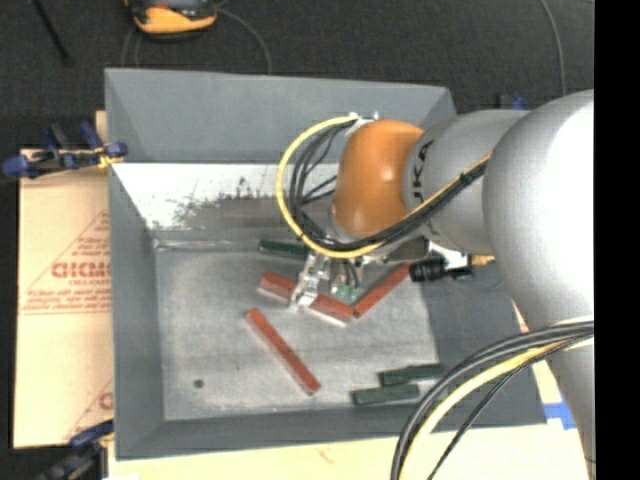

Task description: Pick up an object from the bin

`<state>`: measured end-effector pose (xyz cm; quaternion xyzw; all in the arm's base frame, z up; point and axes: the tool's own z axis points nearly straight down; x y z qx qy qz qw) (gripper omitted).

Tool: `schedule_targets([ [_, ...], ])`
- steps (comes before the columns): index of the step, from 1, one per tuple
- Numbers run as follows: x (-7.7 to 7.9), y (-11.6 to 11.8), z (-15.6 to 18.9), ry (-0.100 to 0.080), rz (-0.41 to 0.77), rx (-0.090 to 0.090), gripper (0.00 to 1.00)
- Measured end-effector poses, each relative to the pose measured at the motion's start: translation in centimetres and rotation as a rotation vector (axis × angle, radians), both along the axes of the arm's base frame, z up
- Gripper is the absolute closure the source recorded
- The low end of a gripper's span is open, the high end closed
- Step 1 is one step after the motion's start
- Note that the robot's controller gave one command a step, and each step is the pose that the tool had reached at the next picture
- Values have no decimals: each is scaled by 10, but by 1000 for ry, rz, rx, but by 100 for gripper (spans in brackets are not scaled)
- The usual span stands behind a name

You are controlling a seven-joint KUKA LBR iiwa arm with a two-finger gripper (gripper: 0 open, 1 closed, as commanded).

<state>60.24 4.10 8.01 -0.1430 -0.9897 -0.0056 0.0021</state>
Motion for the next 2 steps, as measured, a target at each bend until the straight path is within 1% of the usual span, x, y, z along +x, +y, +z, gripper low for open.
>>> schedule_targets([
  [1, -1, 0, 3, 2, 1, -1, 100],
  [2, -3, -2, 19, 0, 1, -8, 100],
])
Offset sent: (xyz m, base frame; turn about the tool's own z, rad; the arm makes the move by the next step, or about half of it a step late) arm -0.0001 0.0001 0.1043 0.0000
